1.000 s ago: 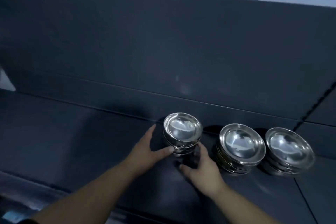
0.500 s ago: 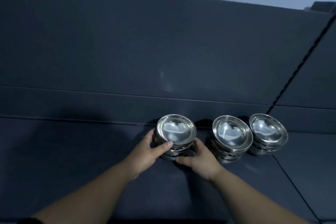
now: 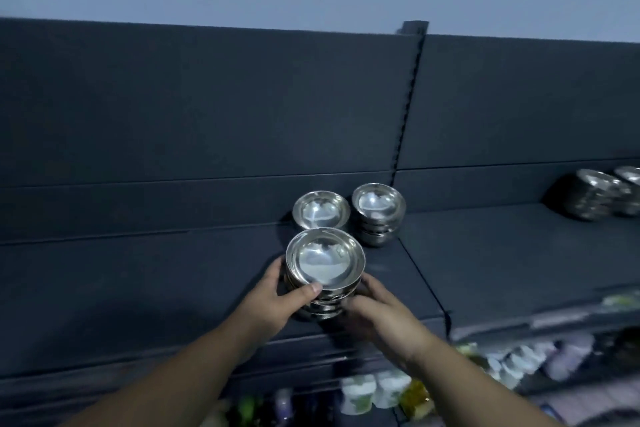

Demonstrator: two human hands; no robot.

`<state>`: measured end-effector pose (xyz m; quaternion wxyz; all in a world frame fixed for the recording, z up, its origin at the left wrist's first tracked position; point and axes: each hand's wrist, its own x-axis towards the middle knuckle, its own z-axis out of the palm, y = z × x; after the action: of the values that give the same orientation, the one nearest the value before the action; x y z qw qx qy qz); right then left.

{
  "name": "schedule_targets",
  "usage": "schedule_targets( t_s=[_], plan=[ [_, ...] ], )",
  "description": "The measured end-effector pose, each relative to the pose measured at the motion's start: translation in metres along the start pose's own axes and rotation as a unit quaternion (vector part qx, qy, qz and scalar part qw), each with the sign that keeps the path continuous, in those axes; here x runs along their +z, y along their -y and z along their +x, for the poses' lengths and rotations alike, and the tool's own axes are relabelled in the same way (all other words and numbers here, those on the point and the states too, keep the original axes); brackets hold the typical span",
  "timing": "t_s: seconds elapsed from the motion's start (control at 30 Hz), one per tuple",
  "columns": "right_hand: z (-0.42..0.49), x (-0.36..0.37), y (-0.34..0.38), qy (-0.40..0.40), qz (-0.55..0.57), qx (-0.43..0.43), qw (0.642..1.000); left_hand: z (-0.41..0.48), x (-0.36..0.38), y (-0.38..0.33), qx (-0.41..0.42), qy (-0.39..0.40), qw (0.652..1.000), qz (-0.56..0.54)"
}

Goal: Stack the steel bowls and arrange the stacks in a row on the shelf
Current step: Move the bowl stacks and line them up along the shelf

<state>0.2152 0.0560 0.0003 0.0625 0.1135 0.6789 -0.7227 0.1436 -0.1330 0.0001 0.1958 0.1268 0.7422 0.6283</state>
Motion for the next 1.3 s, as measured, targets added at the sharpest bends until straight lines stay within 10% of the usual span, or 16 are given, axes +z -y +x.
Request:
schedule_targets(
  t_s=[0.63,1.3],
  plan=[
    [-0.284,-0.330,-0.071,-0.334,0.085,0.027,0.938,-0.045,0.438,-0.037,0.033,0.277,0.960,0.036],
    [-0.106,-0.587,0.013,-0.383,0.076,0.009,0.920,0.243,0.615,-0.109,0.036,0.317,0.948,-0.007]
  ],
)
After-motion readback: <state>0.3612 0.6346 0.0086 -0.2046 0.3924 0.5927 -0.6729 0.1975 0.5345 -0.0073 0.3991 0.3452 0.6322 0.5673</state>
